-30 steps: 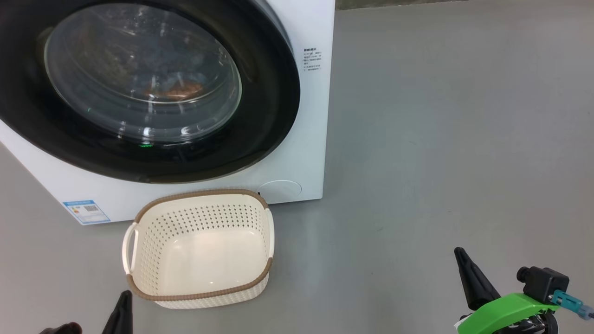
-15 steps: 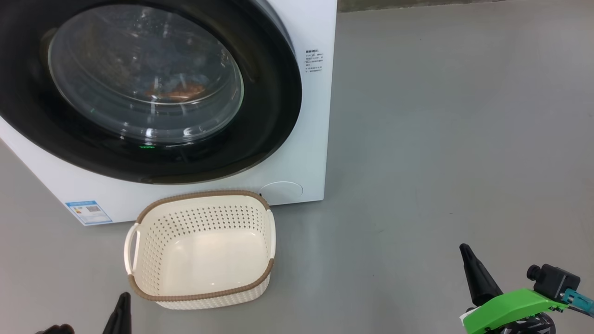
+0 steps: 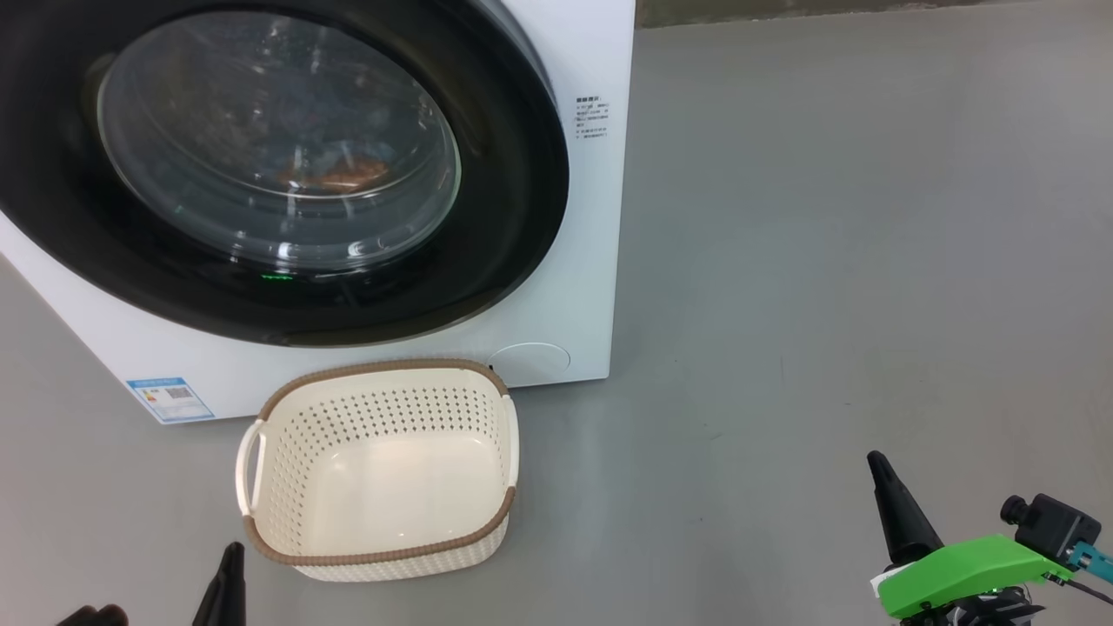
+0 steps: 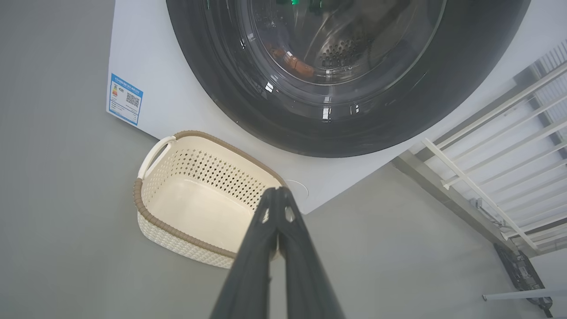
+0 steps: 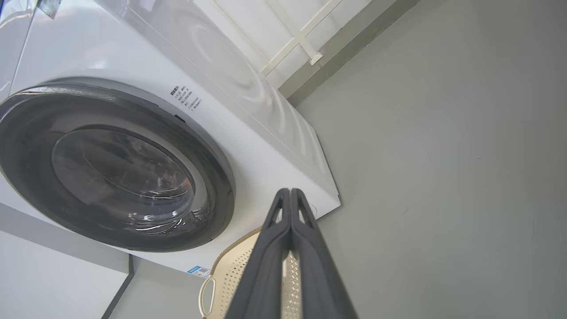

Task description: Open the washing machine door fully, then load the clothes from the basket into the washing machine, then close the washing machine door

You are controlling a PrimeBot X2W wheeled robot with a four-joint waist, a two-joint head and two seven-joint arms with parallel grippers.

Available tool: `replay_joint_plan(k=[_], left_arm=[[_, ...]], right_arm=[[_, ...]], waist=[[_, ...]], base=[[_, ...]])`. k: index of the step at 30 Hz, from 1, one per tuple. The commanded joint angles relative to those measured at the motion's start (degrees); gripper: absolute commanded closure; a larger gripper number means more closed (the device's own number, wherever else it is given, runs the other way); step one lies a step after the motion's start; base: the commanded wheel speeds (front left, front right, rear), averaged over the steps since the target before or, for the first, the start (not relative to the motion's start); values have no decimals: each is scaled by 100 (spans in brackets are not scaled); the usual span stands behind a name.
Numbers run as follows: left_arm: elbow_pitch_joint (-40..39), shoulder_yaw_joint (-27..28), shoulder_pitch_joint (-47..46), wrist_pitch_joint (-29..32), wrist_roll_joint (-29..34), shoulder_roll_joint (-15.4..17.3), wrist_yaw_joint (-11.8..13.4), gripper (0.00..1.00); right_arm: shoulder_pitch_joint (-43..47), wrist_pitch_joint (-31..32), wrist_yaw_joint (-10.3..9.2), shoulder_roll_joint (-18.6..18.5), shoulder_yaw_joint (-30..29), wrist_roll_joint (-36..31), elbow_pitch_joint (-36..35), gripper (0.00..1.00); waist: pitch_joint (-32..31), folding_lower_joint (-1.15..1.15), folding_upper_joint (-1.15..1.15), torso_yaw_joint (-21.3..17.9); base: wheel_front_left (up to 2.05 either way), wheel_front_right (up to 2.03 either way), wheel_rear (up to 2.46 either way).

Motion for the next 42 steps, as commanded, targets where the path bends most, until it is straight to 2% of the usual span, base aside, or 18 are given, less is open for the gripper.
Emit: replay_joint_plan(k=[1,42], left_arm=[[-104,153,-282,41,-213,75,-6,100],[-100,537,-557,713,-2261,-219,-11,100]], right_arm=[[-72,54,-13,-28,-39,235,-186,100],[-18,733,-24,227,-469,2176,-518,100]], waist=[[-6,0,0,4],[-102,0,0,77]], base=[[0,0,0],[0,0,0]])
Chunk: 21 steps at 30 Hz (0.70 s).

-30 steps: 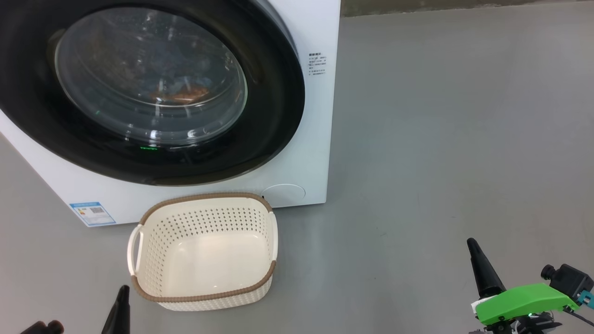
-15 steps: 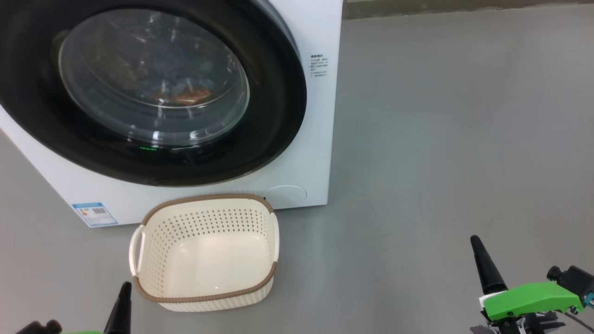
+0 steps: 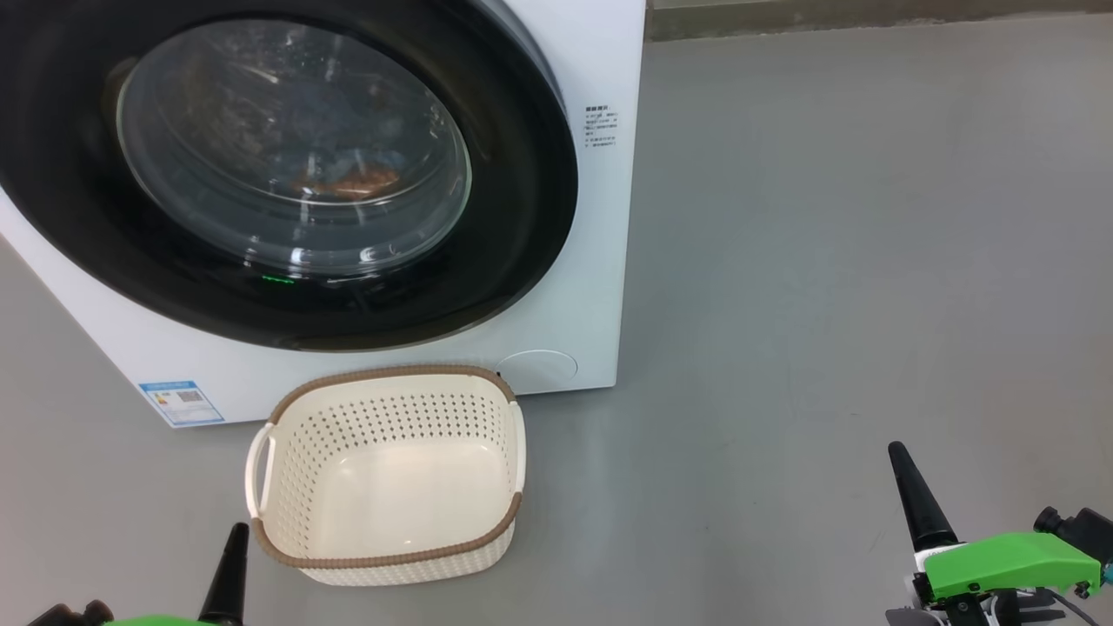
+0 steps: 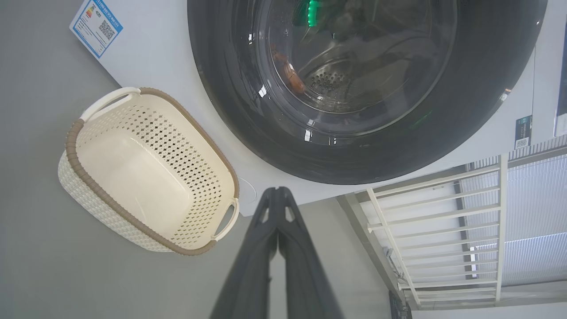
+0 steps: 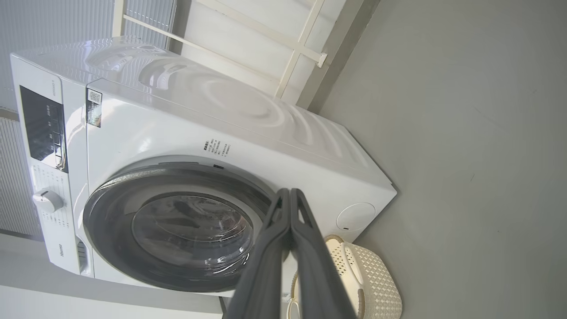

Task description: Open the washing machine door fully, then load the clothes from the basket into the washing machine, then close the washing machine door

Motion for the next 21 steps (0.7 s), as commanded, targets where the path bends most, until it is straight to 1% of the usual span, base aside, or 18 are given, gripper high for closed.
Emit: replay_joint_plan(k=[1,21], left_arm=[[-104,185,-299,51,-177,43,-11,100],[-102,382,-436,391,-1198,-108,-14,100]], right_arm=[[-79,60,-22,1,33,159,-190,100],[-52,401,-27,129,-183,1130,-356,100]], waist=[[-4,0,0,4],[-53,0,0,40]], base=[[0,0,0],[0,0,0]])
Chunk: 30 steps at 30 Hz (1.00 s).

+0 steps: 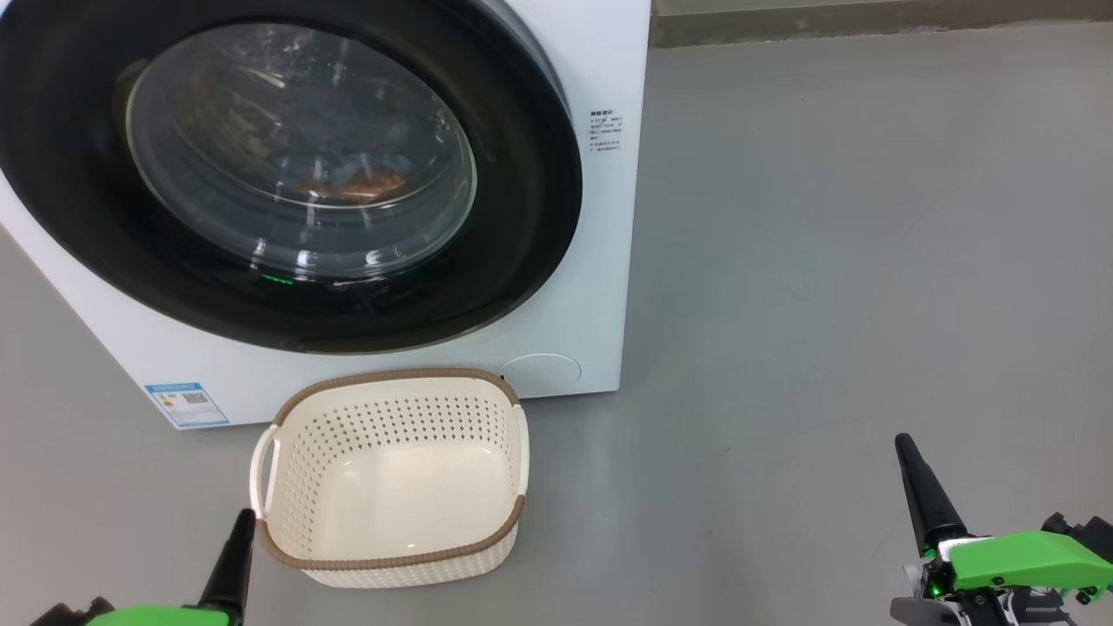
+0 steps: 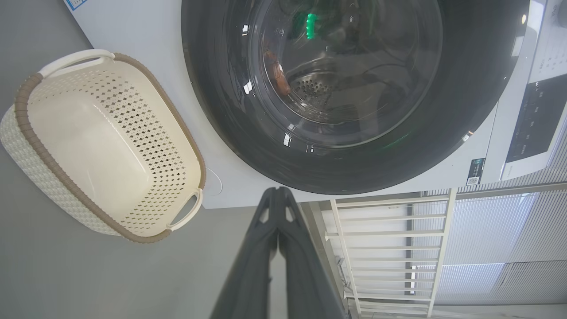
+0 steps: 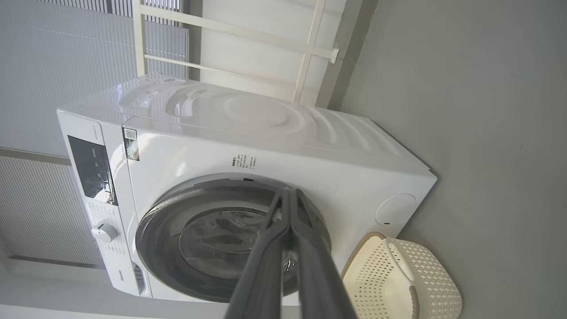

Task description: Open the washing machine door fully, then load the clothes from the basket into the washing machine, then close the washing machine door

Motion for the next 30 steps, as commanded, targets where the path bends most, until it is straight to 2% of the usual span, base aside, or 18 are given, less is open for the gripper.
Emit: replay_joint_plan(k=[1,19,30], left_arm=[[-110,204,-297,51,-148,54,-14,100],[-108,382,-421,357,-1065,-82,-17,100],[-108,389,-423,365,-1071,-87,-17,100]], right_arm=[[-55,42,-27,-17,56,124,-193,100],[-31,348,-32,98,-138,996,-342,100],[-31,352,-32,100,-141,1006,-344,100]], waist=[[-3,0,0,2],[-46,0,0,35],[-47,0,0,35]], base=[[0,0,0],[0,0,0],[0,0,0]])
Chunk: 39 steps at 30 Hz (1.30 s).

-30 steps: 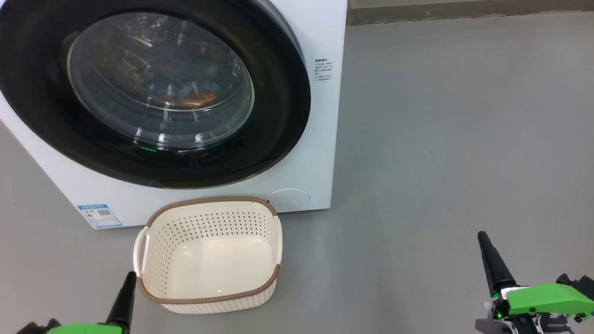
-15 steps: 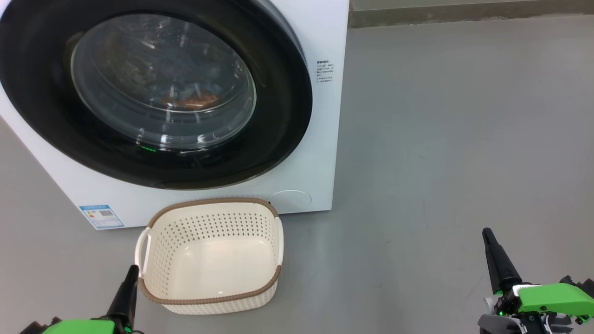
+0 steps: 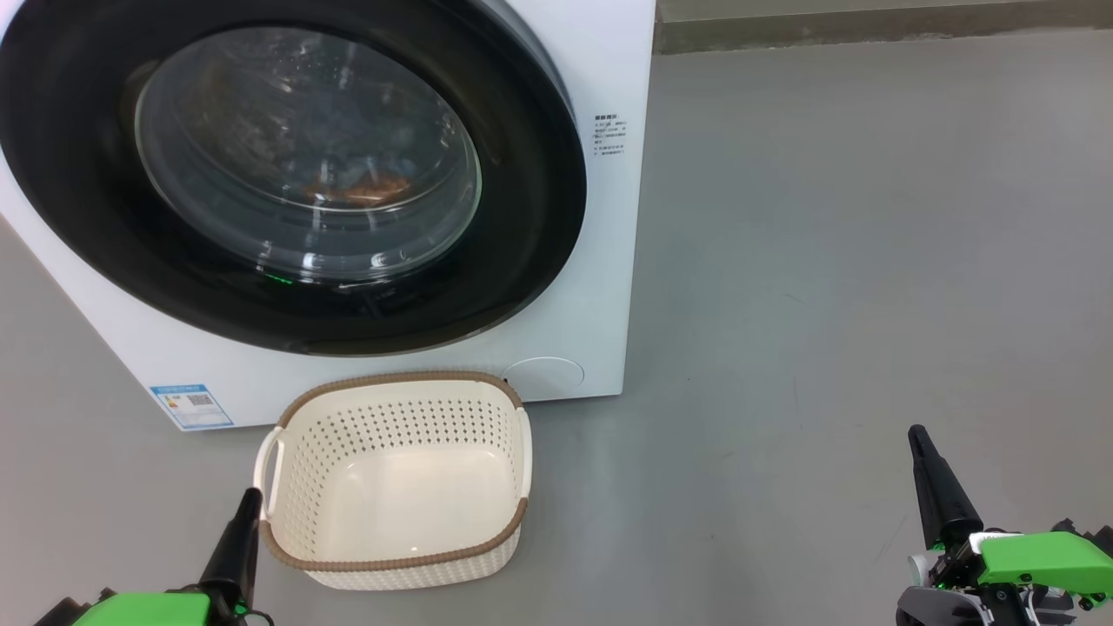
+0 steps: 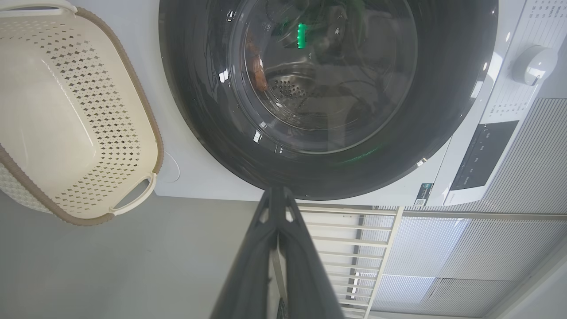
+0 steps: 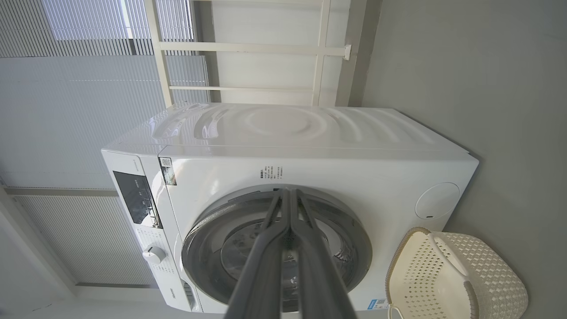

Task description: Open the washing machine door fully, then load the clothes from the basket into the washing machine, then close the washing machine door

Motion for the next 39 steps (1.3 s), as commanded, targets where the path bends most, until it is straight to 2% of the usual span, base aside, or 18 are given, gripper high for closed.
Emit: replay_joint_plan(k=[1,39], left_arm=[[-115,203,-238,23,-33,72,-17,100],[-114,216,-239,33,-22,63,-17,100]], right_arm=[[-35,46,10,-11,124,22,-177,100],[-35,48,10,-10,122,21,-177,100]], waist=[[0,0,0,0],[0,0,0,0]], base=[[0,0,0],[0,0,0]])
